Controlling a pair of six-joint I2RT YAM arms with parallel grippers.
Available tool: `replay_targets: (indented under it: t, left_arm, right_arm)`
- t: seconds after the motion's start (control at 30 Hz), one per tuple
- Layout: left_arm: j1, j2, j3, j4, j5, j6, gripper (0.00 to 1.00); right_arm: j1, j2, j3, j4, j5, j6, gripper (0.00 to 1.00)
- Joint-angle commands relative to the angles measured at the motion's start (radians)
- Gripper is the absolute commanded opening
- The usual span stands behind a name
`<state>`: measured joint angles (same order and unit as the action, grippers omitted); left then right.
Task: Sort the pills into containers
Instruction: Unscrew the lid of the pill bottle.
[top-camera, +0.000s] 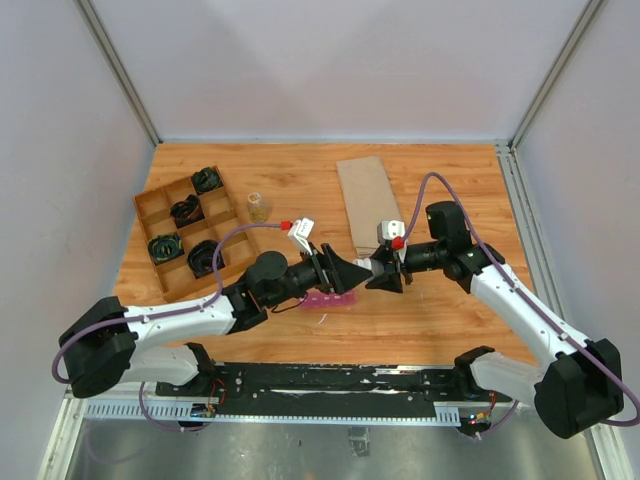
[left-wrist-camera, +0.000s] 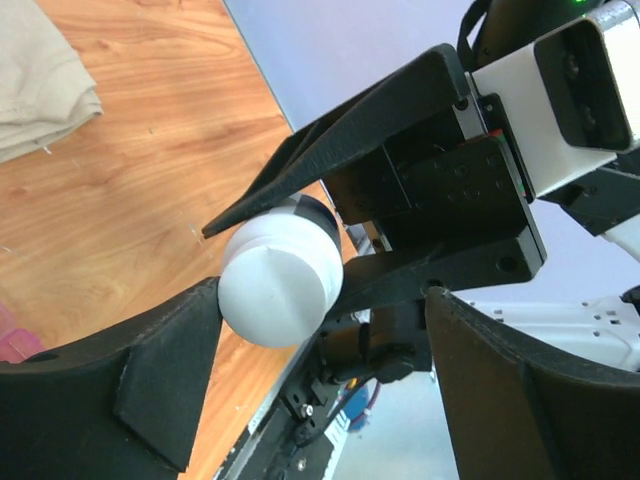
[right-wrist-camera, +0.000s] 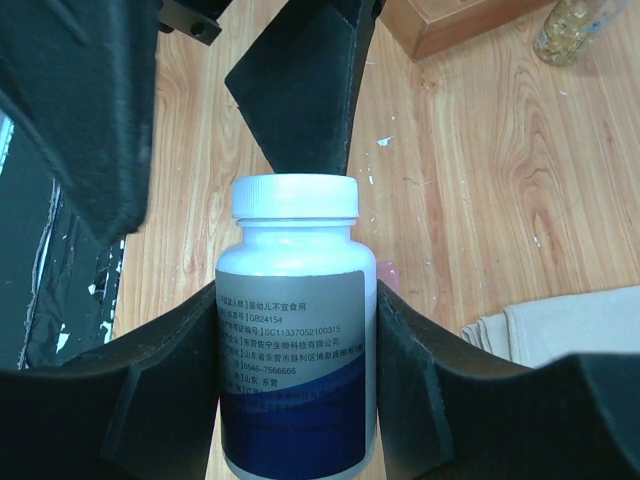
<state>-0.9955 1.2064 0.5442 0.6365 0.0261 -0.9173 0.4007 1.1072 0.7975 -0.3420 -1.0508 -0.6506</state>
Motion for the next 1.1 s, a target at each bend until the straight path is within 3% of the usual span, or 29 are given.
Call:
replay_targets:
  t: [0.0, 0.23, 0.5, 0.77, 0.93, 1.07]
  left_arm:
    - [-0.004, -0.041, 0.008, 0.057, 0.052, 0.059, 0.88]
    - [-0.006, -0.14, -0.092, 0.052, 0.105, 0.301, 0.99]
    - [-0.004, -0.257, -0.159, 0.002, 0.137, 0.521, 0.99]
    - [0.008, -0.316, -0.208, 0.101, 0.283, 1.013, 0.99]
    - [0.092, -0.239, -0.144, 0.13, 0.452, 1.058, 0.99]
    - [0.123, -0.154, -0.115, 0.189, 0.504, 1.087, 0.99]
  right_arm:
    - [-0.012, -0.002, 0.027, 0.0, -0.008, 0.01, 0.01]
    - [-0.013, -0.013, 0.023, 0.0, -0.027, 0.008, 0.01]
    - [-0.013, -0.016, 0.023, -0.002, -0.037, 0.003, 0.01]
    - [-0.013, -0.03, 0.018, -0.034, -0.087, -0.057, 0.01]
    - [-0.013, -0.041, 0.01, -0.05, -0.111, -0.095, 0.0]
    - [-0.013, -0.04, 0.009, -0.06, -0.12, -0.112, 0.01]
